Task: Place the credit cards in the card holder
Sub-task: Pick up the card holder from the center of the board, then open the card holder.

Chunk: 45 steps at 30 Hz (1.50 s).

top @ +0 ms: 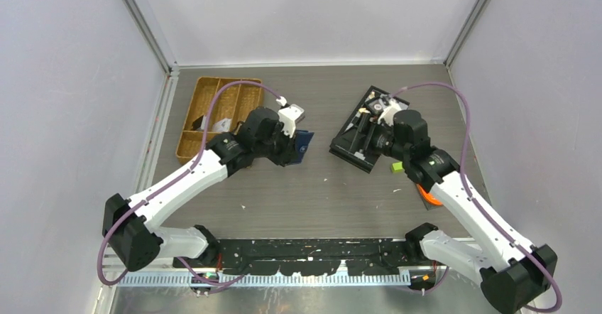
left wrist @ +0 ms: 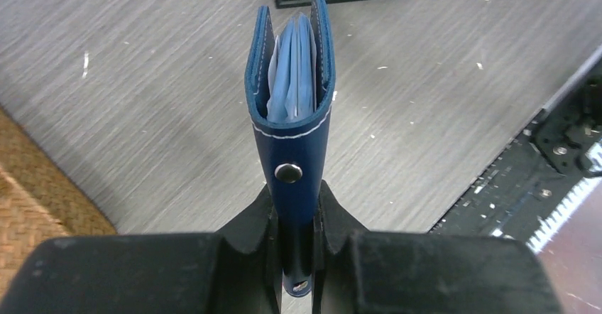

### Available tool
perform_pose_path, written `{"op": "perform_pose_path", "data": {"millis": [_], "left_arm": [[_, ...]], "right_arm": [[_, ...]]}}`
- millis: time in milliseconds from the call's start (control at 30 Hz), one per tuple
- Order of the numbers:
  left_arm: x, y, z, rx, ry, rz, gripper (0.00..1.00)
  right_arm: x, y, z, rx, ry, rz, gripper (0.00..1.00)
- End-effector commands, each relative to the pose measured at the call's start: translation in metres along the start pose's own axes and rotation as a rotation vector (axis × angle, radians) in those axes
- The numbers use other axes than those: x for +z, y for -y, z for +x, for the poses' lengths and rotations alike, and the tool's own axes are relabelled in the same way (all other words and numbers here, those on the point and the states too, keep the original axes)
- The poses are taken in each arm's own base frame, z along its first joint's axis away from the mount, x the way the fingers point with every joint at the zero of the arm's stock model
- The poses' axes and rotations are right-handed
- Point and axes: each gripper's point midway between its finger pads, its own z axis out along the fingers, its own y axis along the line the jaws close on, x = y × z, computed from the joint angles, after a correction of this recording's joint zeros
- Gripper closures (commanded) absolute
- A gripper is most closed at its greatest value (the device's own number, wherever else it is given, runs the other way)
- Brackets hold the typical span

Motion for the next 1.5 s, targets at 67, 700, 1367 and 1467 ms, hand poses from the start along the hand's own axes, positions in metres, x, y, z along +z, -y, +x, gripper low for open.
{"op": "perform_pose_path", "data": {"millis": [67,700,1367,1467], "left_arm": [[-0.010,0.015,-0.012,-0.068,0.013,0.155,1.00],[0.001,0.021,0.007,-0.101,-0.066,0.202,1.00],[-0.005,0.021,0.002,-0.095,-0.032,0.207,1.00],[-0.005,0.020,0.001,-0.095,-0.028,0.203,1.00]], "right_arm": [[0.040,-0.029,0.012,0.015,-0.017,-0.044,0.28],[0.093,-0.046,0.047,0.045,-0.094,-0.038,0.37],[0.112,0.017,0.076,0.023,-0.127,0.180,0.71],[0.112,0.033,0.076,0.006,-0.114,0.246,0.73]]}}
